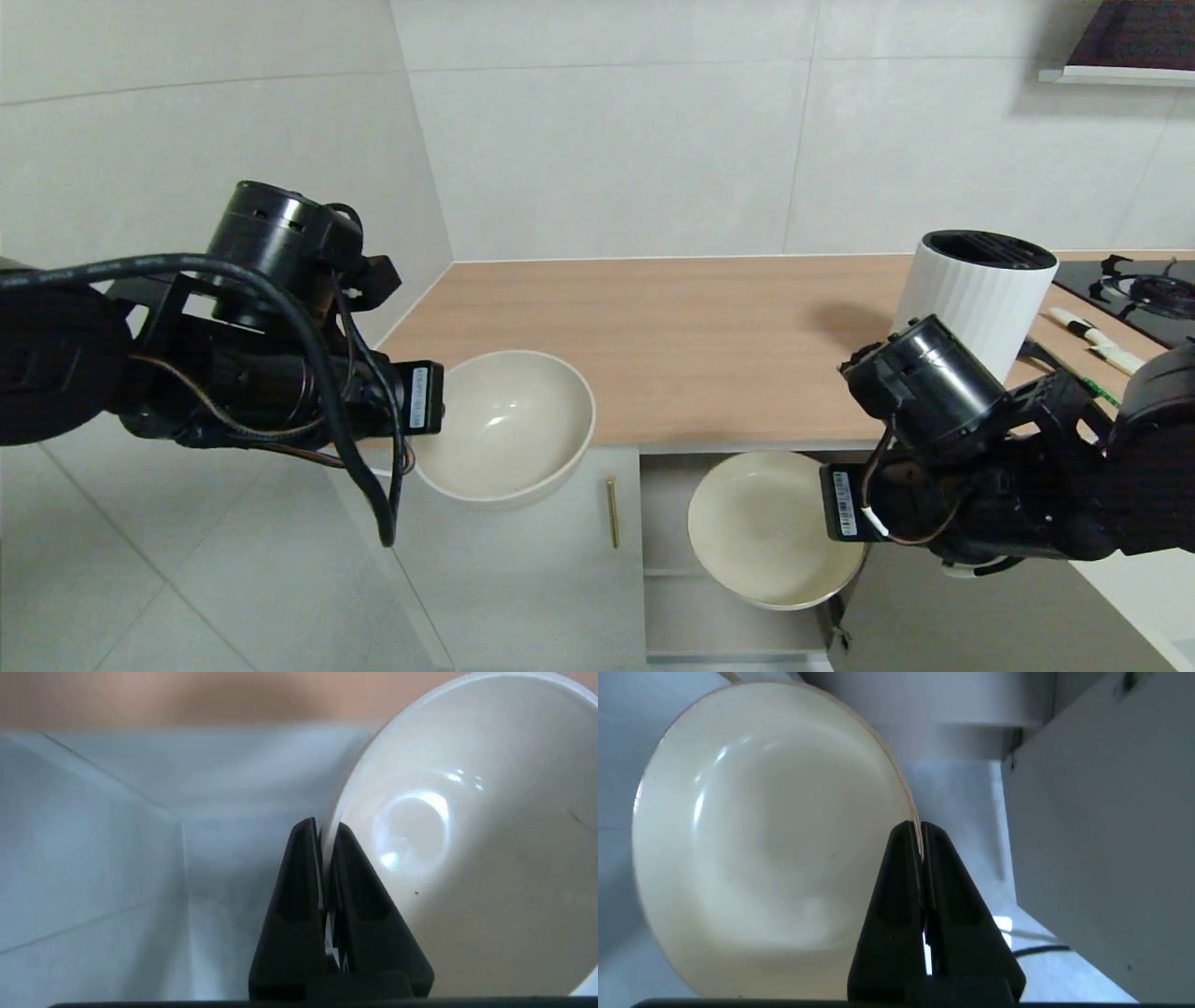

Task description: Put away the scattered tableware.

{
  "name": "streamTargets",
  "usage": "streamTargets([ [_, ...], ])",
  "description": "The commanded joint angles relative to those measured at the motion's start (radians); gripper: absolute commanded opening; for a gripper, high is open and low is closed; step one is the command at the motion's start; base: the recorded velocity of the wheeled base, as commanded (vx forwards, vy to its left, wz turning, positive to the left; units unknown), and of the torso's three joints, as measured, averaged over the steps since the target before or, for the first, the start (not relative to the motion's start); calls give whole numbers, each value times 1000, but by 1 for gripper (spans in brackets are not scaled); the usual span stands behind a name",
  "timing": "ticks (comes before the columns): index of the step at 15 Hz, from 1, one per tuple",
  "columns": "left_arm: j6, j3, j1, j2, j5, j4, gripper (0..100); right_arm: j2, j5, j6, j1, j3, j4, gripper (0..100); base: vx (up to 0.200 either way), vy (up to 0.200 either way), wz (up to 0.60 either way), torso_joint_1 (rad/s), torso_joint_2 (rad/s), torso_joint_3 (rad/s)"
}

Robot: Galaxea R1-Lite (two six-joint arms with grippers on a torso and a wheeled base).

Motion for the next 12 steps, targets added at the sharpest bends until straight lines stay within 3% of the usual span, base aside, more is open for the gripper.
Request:
streamTargets([
  [1, 2, 15, -19, 27, -2, 0, 0, 32, -1, 0, 0, 6, 0, 0, 0, 0, 0, -183, 476, 266],
  [3, -10, 15, -39, 64, -5, -9, 0, 56, -3, 4, -4, 7, -21, 0, 0, 0, 0, -190, 495, 288],
  [5, -47, 15, -60, 87, -5, -26, 0, 78, -4, 17, -4, 7, -26, 0, 0, 0, 0, -193, 495, 293],
  [12, -49, 15, -62, 79, -4, -26, 0, 116, -6, 17, -4, 7, -26, 0, 0, 0, 0, -179, 494, 319],
])
